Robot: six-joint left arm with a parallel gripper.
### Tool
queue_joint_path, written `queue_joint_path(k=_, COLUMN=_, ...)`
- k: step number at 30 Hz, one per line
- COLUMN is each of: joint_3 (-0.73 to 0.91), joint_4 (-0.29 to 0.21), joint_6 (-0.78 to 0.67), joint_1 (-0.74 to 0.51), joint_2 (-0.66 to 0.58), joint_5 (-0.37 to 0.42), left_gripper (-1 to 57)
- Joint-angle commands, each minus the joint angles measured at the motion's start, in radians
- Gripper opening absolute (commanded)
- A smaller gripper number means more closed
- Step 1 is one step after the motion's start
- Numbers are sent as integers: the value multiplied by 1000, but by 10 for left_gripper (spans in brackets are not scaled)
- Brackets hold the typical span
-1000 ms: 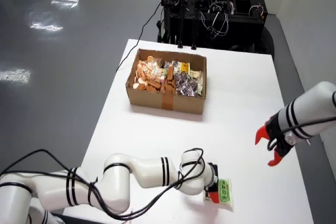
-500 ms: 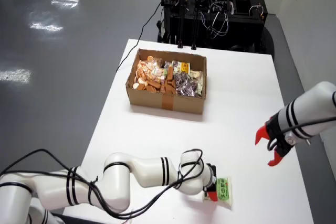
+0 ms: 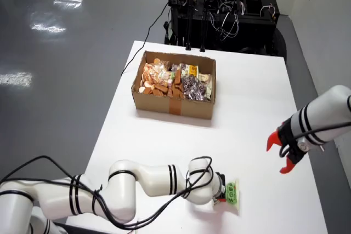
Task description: Grasp a snack and put it in the bin.
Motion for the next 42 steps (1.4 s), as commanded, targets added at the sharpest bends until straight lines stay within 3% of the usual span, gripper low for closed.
queue_joint_path(k=1, joint_3=-47, joint_4=13, joint_6=8, joint_1=0, joint_2=0, joint_5=37, left_gripper=50)
queue_joint_path(k=9, joint_3=-181, joint_4=59, joint_6=104, joint_1=14, joint_2=0, joint_5=148, left_gripper=15)
queue_joint_path(k=21, joint_3=-372, joint_4=118, joint_6=367, joint_1=85, joint_2=0, joint_5=311, left_gripper=6)
queue_joint_path(k=42, joint_3=-503, joint_4=131, joint_6=746, joint_1=312, joint_2=0, joint_5=326, left_gripper=4)
